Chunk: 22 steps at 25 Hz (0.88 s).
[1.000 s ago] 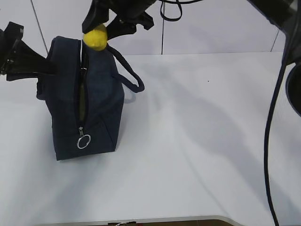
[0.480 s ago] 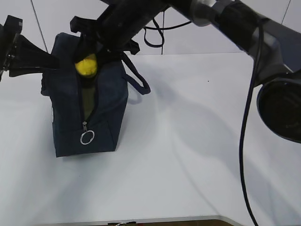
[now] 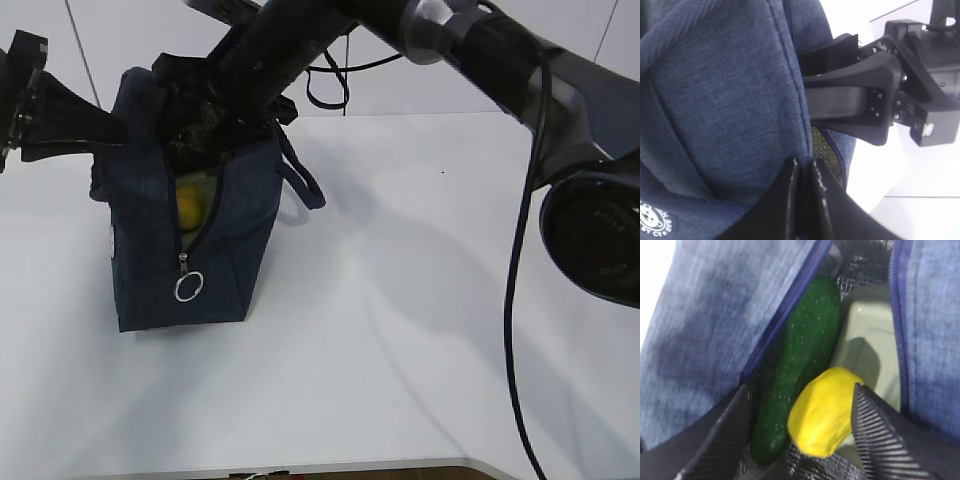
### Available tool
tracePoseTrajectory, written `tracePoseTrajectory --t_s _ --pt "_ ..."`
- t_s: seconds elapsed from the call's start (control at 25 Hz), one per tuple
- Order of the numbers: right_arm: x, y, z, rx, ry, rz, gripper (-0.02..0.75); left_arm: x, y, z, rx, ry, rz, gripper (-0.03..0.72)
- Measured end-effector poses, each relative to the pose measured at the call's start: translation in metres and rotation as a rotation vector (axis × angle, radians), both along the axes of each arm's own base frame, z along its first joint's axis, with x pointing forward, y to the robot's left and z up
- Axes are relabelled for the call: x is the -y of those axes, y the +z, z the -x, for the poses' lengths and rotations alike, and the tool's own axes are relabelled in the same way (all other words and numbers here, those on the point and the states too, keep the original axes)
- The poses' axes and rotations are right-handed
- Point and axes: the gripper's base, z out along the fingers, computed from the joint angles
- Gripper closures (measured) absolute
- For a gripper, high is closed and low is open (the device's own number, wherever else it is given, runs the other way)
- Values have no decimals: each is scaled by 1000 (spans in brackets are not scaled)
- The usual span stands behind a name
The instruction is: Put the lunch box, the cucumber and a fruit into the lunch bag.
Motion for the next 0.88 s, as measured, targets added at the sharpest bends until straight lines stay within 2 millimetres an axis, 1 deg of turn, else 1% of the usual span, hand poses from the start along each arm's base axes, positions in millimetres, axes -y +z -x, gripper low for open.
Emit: tracePoseTrajectory --t_s 0.24,0.32,0.48,0.56,0.88 --pt "1 2 3 1 30 21 223 0 0 0 2 -3 -4 683" --pt "3 13 3 45 32 23 223 0 0 0 2 -5 -8 683" --pt "6 43 5 157 22 -5 223 -1 -1 0 5 -2 -16 683" --pt "9 53 5 202 13 -2 223 -1 -1 0 5 0 -17 683" --pt "22 70 5 263 -78 75 223 -1 -3 0 9 -10 -40 683"
